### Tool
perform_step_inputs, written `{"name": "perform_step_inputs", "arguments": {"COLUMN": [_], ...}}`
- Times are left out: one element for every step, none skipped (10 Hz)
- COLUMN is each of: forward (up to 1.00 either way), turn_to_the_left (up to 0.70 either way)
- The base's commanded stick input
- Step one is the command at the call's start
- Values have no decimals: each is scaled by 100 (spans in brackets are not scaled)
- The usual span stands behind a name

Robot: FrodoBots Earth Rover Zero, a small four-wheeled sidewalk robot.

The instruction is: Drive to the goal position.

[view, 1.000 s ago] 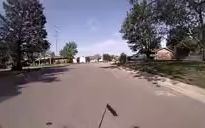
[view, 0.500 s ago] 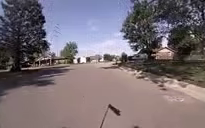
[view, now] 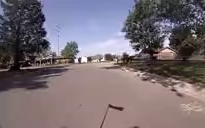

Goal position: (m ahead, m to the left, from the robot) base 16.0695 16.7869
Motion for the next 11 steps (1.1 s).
{"name": "perform_step_inputs", "arguments": {"forward": [69, 69, 69, 69, 69, 69, 69, 69, 69, 69, 69], "turn_to_the_left": [3, 3, 3, 3, 3, 0, -34, -14, 3, 3, 3]}}
